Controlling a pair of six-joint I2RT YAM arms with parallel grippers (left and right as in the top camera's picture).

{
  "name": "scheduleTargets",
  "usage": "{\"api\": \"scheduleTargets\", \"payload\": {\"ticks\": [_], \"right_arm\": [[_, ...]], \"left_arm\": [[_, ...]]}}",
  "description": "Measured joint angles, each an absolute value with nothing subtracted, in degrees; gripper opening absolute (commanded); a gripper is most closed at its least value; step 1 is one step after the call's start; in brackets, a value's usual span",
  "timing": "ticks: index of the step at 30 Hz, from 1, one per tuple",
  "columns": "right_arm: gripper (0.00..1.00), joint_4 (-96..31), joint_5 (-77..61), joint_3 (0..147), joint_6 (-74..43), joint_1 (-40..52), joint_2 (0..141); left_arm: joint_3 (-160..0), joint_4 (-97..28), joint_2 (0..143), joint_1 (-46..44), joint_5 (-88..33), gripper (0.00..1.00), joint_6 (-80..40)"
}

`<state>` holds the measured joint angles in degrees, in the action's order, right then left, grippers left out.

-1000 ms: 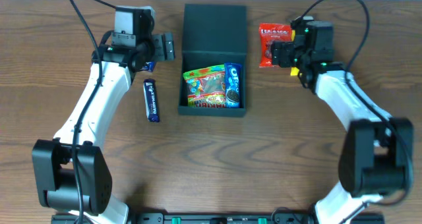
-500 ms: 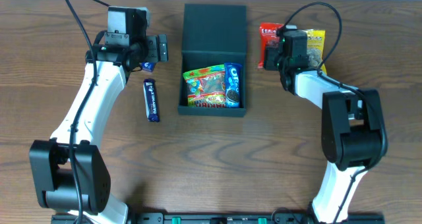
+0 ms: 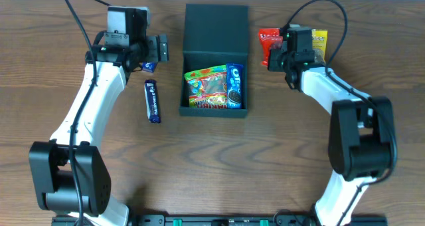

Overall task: Pack container
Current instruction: 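Grasp the red Hacks bag with the right gripper and lift, then lower the red bag into the box and open the right gripper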

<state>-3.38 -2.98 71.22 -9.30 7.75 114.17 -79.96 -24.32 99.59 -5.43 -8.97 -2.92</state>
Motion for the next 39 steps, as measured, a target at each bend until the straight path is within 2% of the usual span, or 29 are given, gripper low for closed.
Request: {"api": "scheduleTargets", "payload": {"ticks": [4, 9, 14, 18, 25, 30, 36, 37, 38, 39], "right_arm": [[0.01, -3.60, -14.85, 71.05, -0.89, 7.75, 106.96], [0.01, -3.90, -37.32, 71.66, 14.37, 7.79, 95.98], [0.01, -11.38, -49.12, 72.36, 26.72, 8.82, 95.66], [0.01, -14.92, -49.91, 72.29, 32.73, 10.52, 100.25], [0.01, -12.08, -42.39, 72.14, 38.83, 18.41, 107.00], [0.01, -9.65, -35.57, 72.14, 40.66, 22.72, 108.14], [0.01, -8.12, -27.31, 71.99, 41.06, 23.14, 110.34], [0.04, -7.35, -26.74, 71.99, 41.04, 23.14, 110.34], [0.25, -6.94, -26.41, 71.99, 40.99, 23.14, 110.34], [0.96, -6.57, -25.93, 71.99, 40.88, 23.14, 110.34]], "left_arm": [[-79.96, -23.03, 99.59, -3.51, -8.97, 0.95, -2.90], [-79.96, -20.43, 99.59, -0.05, -8.95, 0.95, -2.90], [-79.96, -18.96, 99.59, 3.07, -8.80, 0.95, -2.90], [-79.96, -18.90, 99.59, 5.08, -8.78, 0.95, -2.66], [-79.96, -18.87, 99.53, 6.37, -8.80, 0.95, -2.50], [-79.96, -18.90, 99.53, 6.37, -8.78, 0.95, -2.48], [-79.96, -18.87, 99.53, 6.37, -8.78, 0.95, -2.48], [-79.96, -18.87, 99.53, 6.37, -8.80, 0.95, -2.48], [-79.96, -18.85, 99.53, 6.37, -8.80, 0.95, -2.48], [-79.96, -18.83, 99.53, 6.37, -8.80, 0.95, -2.48]]}}
